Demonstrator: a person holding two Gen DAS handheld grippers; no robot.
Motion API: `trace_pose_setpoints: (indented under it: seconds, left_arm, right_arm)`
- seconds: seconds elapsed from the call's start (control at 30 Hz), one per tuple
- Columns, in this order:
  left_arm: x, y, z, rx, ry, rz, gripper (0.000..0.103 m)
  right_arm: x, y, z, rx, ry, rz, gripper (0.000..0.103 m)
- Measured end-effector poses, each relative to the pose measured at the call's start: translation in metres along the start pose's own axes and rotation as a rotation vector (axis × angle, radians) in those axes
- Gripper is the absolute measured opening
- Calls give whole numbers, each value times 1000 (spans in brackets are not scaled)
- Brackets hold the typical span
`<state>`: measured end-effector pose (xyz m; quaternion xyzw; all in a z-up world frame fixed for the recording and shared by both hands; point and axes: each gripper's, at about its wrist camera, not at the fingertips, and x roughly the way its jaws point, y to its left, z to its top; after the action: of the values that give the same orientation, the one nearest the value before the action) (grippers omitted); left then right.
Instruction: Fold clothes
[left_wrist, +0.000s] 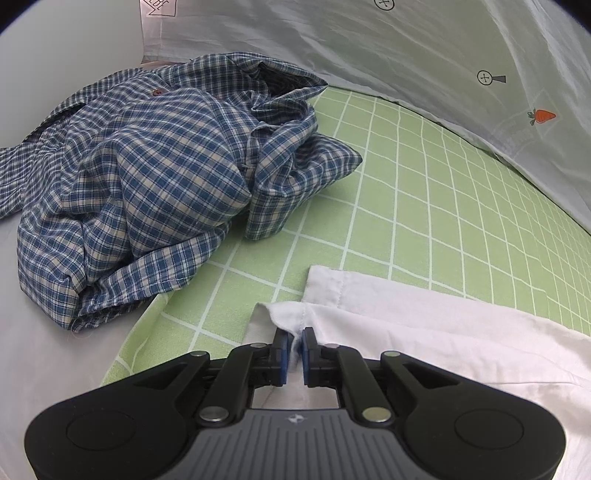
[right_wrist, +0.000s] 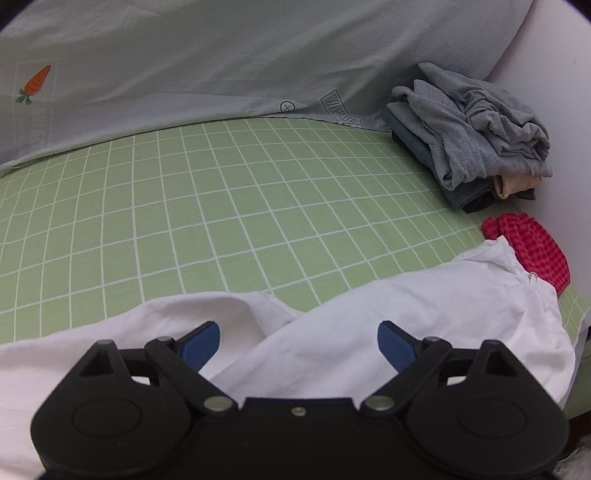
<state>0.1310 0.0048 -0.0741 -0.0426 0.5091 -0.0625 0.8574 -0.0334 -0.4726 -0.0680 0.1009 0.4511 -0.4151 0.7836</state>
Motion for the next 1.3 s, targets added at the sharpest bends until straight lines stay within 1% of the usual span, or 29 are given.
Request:
trace_pose_setpoints:
  seconds: [0.07, 0.1, 0.13, 0.17, 0.2, 0.27, 0.3, 0.33, 0.37, 0.4, 0.5, 0.63, 0.77, 0.87, 0.9, 0.93, 0.97, 1.0, 1.03, 1.07, 1.1, 1.2, 1.3]
  left_arm:
    - [0, 1, 0, -2, -2, -3, 9]
    - [-1, 1, -1, -2, -3, -5, 9]
    - [-1, 1, -1, -3, -3, -7, 9]
    - [-1, 1, -1, -3, -4, -9, 9]
    - [-1, 1, -1, -1, -4, -11, 8]
    - [-3, 2, -1, -6, -11, -13, 5]
    - [-4, 2, -1, -9, -15, -14, 4]
    - [-5, 1, -2, -10, -21, -11, 4]
    - [-7, 1, -2, -11, -31, -7, 3]
    - [-10, 0, -2, -11, -43, -4, 3]
    - [-25, 0, 5, -26, -89, 3, 3]
    - [-48, 3, 21, -70, -170, -24, 3]
    - [-55, 4, 34, -102, -215, -76, 4]
    - [-45, -9, 42, -77, -211, -66, 4]
    - [-38, -13, 44, -69, -195, -43, 8]
    - [-30, -15, 44, -67, -171, -17, 10]
    - [-24, -15, 43, -66, -147, 8, 10]
    - [-17, -16, 43, -66, -124, 33, 10]
    - [-17, -14, 40, -74, -115, 33, 13]
    - [-19, -11, 36, -85, -110, 26, 23]
    - [-21, -8, 33, -96, -106, 19, 34]
    - [-31, -3, 15, -94, -92, 15, 48]
    - [-34, -3, -9, -50, -23, 16, 49]
  right_arm:
    - [4, 6, -10, 25, 34, 52, 79]
    - [7, 9, -16, 37, 52, 76, 66]
    - [11, 12, -20, 48, 70, 84, 48]
    - [16, 14, -24, 59, 89, 92, 44]
    - [20, 16, -28, 70, 104, 99, 44]
    - [22, 18, -31, 75, 79, 96, 35]
    - [22, 18, -31, 76, 67, 100, 24]
    - [21, 15, -31, 94, 60, 108, 22]
    - [21, 12, -31, 112, 53, 116, 16]
    - [20, 9, -30, 131, 46, 125, 9]
    - [11, -5, -26, 207, 14, 166, 5]
    - [-4, -19, -21, 272, -62, 201, 3]
    - [-10, -32, -14, 330, -141, 228, 3]
    - [-5, -36, -3, 337, -155, 248, 3]
    - [1, -35, 0, 318, -135, 255, 4]
    - [8, -33, 2, 291, -111, 253, 8]
    - [13, -30, 2, 272, -97, 239, 16]
    - [12, -29, 0, 251, -95, 214, 38]
    - [7, -30, -4, 224, -116, 189, 49]
    - [1, -31, -9, 198, -137, 164, 69]
    - [-4, -32, -13, 172, -157, 141, 79]
    - [-18, -45, -38, 135, -178, 104, 79]
    - [-23, -67, -68, 187, -141, 81, 79]
